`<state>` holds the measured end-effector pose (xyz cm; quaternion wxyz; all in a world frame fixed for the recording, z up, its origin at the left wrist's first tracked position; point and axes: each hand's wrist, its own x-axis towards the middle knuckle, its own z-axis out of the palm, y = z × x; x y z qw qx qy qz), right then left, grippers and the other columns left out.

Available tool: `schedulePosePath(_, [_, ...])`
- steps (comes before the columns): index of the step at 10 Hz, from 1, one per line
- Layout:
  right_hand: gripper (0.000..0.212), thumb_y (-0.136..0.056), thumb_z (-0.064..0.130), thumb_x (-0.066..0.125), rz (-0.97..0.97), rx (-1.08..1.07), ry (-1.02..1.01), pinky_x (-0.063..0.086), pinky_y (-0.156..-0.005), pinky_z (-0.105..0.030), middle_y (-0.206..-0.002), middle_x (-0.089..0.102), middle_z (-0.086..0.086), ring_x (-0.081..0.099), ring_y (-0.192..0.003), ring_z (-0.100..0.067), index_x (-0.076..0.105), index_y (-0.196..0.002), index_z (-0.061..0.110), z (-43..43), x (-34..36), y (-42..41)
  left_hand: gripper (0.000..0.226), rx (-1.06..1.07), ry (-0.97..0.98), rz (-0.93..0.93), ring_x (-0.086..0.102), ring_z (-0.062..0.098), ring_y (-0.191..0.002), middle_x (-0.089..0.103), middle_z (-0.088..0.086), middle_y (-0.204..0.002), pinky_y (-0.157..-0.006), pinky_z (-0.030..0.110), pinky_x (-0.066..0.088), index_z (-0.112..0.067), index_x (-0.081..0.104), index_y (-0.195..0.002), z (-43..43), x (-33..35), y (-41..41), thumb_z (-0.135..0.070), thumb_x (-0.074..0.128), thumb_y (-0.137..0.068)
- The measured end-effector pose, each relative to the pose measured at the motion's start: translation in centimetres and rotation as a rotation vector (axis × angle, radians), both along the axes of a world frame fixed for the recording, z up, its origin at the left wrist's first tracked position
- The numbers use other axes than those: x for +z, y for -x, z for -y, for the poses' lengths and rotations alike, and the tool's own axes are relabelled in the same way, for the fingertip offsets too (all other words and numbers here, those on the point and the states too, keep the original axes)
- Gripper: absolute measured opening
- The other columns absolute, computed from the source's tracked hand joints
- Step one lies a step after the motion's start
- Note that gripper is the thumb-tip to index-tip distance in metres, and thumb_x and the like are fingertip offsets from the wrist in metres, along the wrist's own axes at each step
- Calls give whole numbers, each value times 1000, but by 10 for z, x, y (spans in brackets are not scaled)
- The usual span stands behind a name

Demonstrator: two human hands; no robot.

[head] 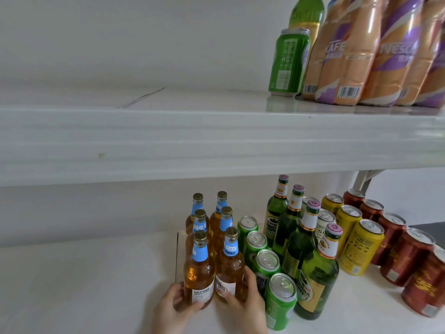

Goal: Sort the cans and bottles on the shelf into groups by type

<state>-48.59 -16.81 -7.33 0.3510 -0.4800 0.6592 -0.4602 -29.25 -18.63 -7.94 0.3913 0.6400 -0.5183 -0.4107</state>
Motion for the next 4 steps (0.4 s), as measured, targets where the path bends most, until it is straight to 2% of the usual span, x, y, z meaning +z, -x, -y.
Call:
schedulePosePath(1, [85,-75,29,79,-130,21,-30,42,-92,-14,-131,57,16,58,-113,-1,32,-146,32,-5,14,-2,59,-98,81,207,67,12,-96,70,-5,-100,-84,22,49,-25,61,-115,-1,8,-6,-33,89,-63])
schedulePosePath(2, [85,-84,35,69,-332,46,-40,38,-101,-22,-148,42,3,47,-131,-15,19,-153,26,-15,28,-7,72,-195,121,495,58,12,-111,57,-1,-122,-93,20,45,-28,43,-142,-9,23,-15,-43,74,-79])
schedulePosePath(3, [86,-90,34,56,-566,89,-67,34,-105,-20,-155,27,1,41,-135,-16,-1,-154,24,-34,33,-11,69,-245,205,693,48,9,-124,44,-5,-138,-99,19,41,-40,26,-148,-27,28,-25,-45,59,-88])
schedulePosePath(4, [88,-92,38,50,-751,193,-122,26,-111,-21,-160,15,1,29,-141,-16,-9,-154,21,-61,39,-7,68,-334,250,899,37,8,-134,30,-8,-150,-105,18,36,-45,19,-149,-49,31,-26,-49,50,-89])
